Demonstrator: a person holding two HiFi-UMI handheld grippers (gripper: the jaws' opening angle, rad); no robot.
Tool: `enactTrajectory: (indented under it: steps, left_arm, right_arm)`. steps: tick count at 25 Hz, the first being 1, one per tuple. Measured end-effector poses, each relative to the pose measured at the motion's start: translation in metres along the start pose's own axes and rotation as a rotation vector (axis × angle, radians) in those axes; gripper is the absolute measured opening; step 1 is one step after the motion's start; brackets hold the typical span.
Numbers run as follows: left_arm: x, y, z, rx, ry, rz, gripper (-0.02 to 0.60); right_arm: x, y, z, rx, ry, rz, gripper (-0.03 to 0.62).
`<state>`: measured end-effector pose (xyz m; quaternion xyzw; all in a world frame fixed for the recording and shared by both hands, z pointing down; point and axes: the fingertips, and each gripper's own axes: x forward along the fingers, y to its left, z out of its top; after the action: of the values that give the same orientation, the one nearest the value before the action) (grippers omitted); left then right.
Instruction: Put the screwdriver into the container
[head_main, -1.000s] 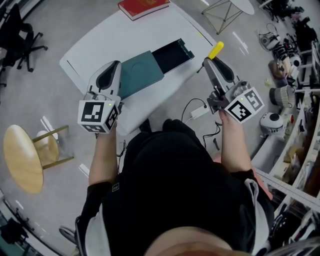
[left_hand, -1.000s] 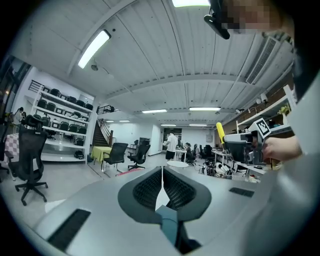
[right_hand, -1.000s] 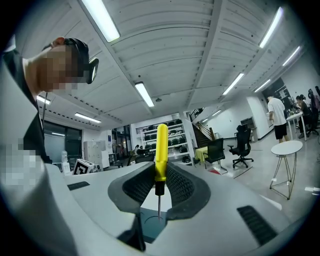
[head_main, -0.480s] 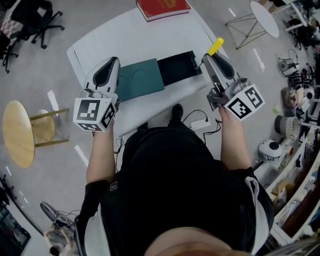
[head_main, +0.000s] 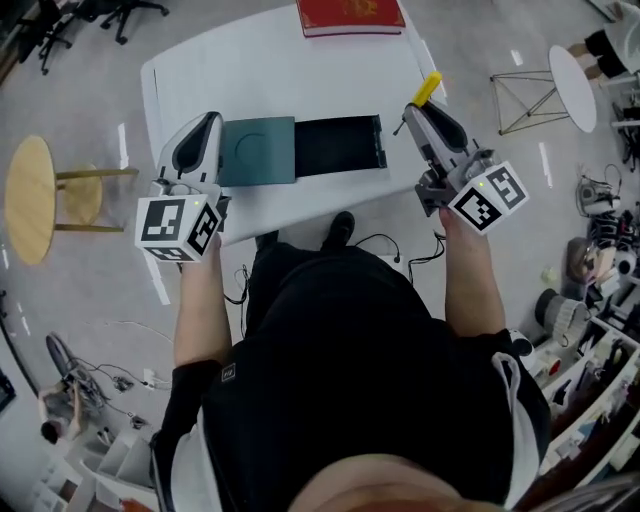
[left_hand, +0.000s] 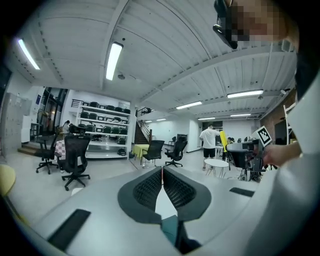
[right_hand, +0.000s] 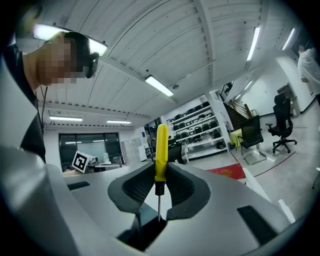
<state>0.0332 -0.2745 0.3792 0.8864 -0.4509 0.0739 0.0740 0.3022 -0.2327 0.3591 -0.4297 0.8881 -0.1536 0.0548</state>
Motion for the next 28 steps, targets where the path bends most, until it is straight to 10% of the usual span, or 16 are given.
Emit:
enactTrajectory:
  steps: [11,28]
  left_arm:
    - [-0.011,-0.018,-0.026,-0.049,0.027,0.099,0.023]
    - [-0.039,0.007,-0.046,-0.076,0.031,0.065,0.023]
  right_arm:
    - [0.024,-0.006,-0.032,-0.02,0.131,0.143,0.086]
    - [0.072,0.026,-0.098,-0.171,0.397,0.13,0.086]
